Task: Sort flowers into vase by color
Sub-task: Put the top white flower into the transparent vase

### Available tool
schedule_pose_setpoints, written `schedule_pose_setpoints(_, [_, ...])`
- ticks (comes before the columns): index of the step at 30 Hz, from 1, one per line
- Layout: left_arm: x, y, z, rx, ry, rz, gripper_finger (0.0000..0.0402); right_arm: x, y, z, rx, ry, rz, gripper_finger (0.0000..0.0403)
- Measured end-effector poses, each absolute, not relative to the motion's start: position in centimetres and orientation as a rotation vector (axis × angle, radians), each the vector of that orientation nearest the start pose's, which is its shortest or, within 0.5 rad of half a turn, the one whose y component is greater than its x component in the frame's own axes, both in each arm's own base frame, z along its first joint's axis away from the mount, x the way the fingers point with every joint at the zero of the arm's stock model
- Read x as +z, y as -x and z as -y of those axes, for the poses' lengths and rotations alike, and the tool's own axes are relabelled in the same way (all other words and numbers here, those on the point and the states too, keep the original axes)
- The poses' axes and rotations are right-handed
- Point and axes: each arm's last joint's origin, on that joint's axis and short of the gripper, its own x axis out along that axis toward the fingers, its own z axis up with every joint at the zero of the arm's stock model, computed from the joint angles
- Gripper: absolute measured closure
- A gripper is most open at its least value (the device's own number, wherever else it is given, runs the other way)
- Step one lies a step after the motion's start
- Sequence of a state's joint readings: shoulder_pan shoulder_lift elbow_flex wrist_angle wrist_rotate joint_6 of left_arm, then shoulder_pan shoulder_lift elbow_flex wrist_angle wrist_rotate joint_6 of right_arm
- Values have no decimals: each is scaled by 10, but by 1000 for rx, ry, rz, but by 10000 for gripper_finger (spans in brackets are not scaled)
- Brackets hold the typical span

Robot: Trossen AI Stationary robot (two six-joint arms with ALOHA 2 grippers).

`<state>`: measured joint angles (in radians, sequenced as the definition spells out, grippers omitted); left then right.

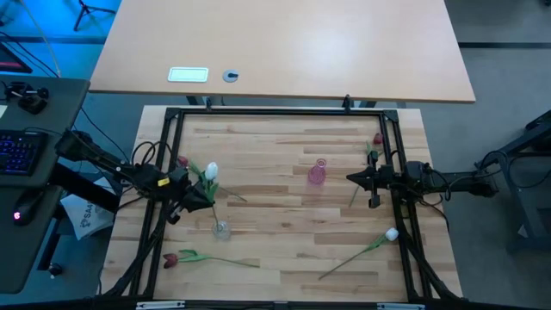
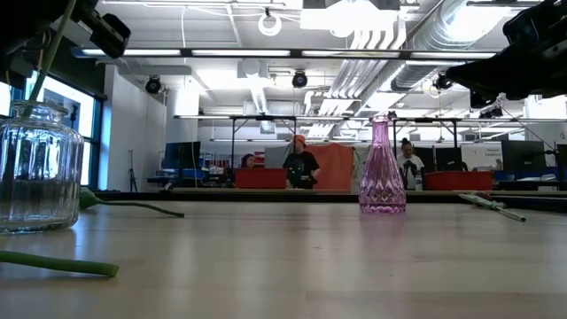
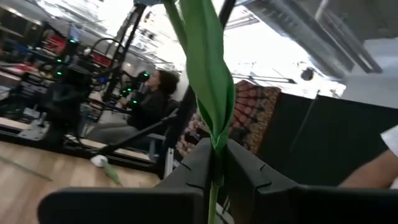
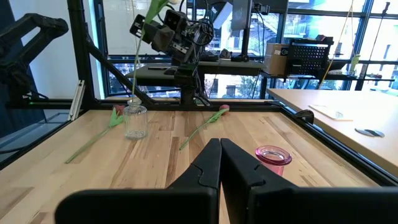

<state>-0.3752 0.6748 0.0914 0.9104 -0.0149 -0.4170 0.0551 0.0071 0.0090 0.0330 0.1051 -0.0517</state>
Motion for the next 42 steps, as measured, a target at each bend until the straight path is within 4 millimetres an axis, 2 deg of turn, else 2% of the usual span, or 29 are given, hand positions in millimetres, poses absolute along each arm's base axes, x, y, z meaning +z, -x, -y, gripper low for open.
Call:
schedule_pose_setpoints(5, [215,-133,53,-455,501,232,349,169,-97,-2,-51,49,33,402])
schedule_pose_setpoints(10, [215,-133,53,-475,538,221,301,169,-97,-2,-51,49,33,402])
schedule_pose_setpoints(15, [215,-131,55,-564,544,196,249,169,-97,-2,-51,49,33,402])
schedule_pose_setpoints(20, [215,-130,57,-644,584,160,218,169,-97,-2,-51,49,33,402])
schedule_pose_setpoints(26, [215,-130,58,-674,643,144,211,169,-97,-2,-51,49,33,402])
schedule_pose_setpoints(35, [215,-131,55,-595,801,123,211,169,-97,-2,-51,49,33,402])
schedule_pose_setpoints(42, [211,-133,56,-582,779,86,211,169,-97,-2,-51,49,33,402])
